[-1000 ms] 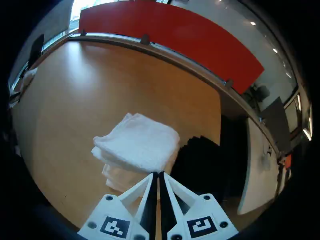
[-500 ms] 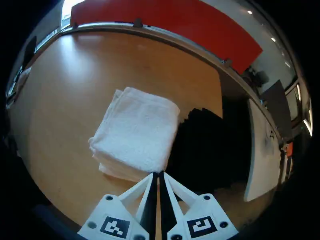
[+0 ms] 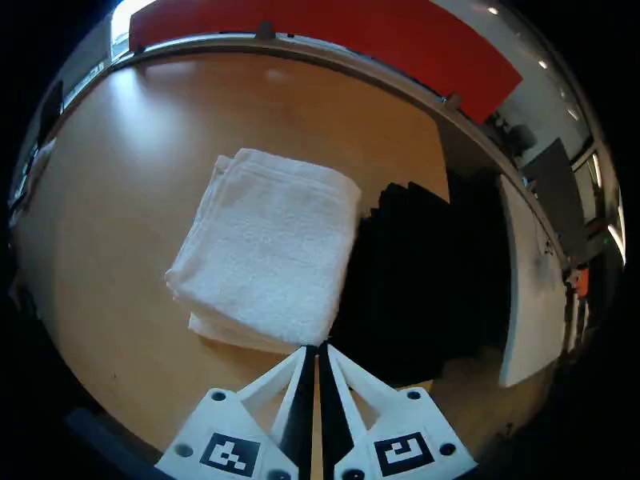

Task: Fold towel

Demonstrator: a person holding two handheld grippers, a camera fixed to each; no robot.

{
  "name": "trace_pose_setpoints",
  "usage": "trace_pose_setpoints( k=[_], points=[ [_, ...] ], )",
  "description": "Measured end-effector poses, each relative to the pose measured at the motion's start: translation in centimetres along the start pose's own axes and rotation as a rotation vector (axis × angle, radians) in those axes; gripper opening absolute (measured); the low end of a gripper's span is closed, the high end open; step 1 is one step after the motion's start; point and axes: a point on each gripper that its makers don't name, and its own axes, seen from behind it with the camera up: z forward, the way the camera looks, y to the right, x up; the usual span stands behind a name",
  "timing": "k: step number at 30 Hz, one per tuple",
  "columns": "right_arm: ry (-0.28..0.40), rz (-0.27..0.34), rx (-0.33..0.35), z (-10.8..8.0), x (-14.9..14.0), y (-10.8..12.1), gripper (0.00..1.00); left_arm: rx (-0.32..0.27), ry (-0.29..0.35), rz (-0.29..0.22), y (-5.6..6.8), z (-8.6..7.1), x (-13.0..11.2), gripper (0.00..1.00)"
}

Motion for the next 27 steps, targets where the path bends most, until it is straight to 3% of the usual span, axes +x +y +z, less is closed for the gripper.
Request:
trace_pose_setpoints(
  k=[27],
  points=[
    [-0.039,0.023,-0.004,1.9,-1.5,0.1,0.04,0.005,-0.008,0.011,0.1,0.2,0.2,0.96]
  ],
)
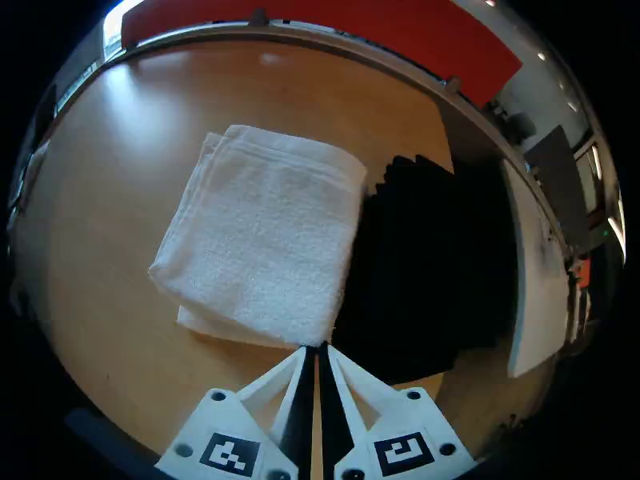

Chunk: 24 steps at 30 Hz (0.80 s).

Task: Fold towel

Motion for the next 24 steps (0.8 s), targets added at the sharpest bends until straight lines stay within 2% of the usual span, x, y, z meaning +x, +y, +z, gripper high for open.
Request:
trace_pose_setpoints(
  k=[5,10,13,17,20,22,24],
  points=[
    [0.013,0.002,0.002,-0.2,0.0,-0.2,0.06,-0.001,0.002,-0.002,0.1,0.0,0.1,0.96],
    [0.026,0.004,0.008,-0.5,0.1,-0.6,0.19,-0.002,0.003,-0.001,0.1,0.0,0.1,0.96],
    [0.036,0.006,0.013,-0.7,0.1,-0.8,0.34,-0.003,0.004,-0.002,0.1,0.0,0.2,0.96],
    [0.051,0.011,0.019,-1.0,0.3,-1.2,0.65,-0.003,0.007,-0.004,0.1,0.0,0.2,0.96],
    [0.062,0.013,0.019,-1.2,0.4,-1.4,0.81,-0.003,0.010,-0.003,0.1,-0.1,0.2,0.96],
    [0.067,0.014,0.017,-1.3,0.5,-1.6,0.88,-0.004,0.012,-0.004,0.1,-0.1,0.3,0.96],
    [0.073,0.018,0.015,-1.4,0.7,-1.7,0.90,-0.004,0.014,-0.005,0.1,-0.1,0.3,0.96]
  ],
)
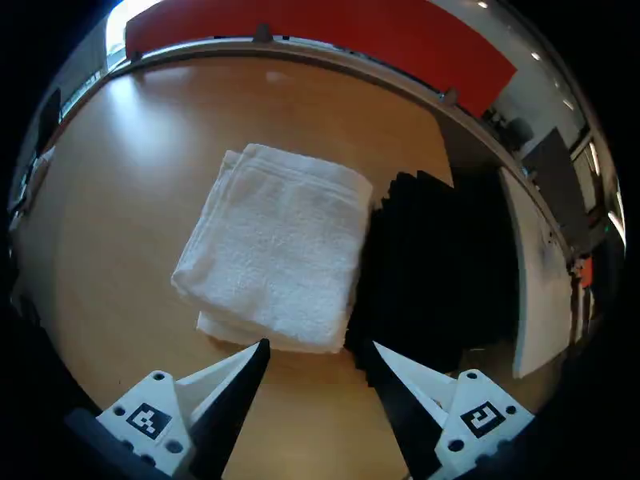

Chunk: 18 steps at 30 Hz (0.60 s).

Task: Fold towel

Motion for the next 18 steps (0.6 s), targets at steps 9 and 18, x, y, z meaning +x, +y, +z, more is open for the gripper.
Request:
trace_pose_setpoints(
  k=[9,18],
  points=[
    [0.033,0.057,0.002,-0.2,1.1,-0.7,0.90,0.000,0.007,-0.003,-0.2,-0.1,0.2,0.96],
    [0.058,0.176,0.002,0.0,2.1,-1.6,0.90,0.000,0.012,-0.007,-0.3,-0.2,0.3,0.96]
  ],
)
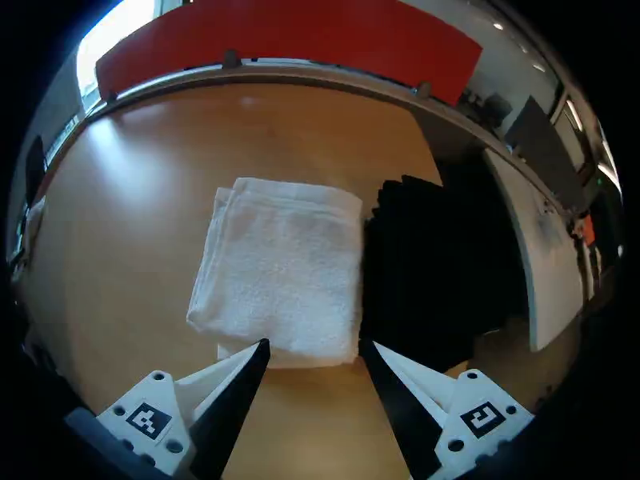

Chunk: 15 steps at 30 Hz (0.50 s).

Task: Fold towel

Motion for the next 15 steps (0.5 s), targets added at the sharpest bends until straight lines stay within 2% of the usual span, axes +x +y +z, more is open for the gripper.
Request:
trace_pose_setpoints(
  k=[9,15],
  points=[
    [0.010,0.046,-0.007,0.1,0.1,-0.6,0.89,0.003,0.001,-0.003,-0.2,-0.1,-0.2,0.96],
    [0.056,0.098,-0.043,-0.2,1.1,-0.2,0.90,0.006,0.001,-0.010,-0.3,-0.1,-0.3,0.96]
  ],
)
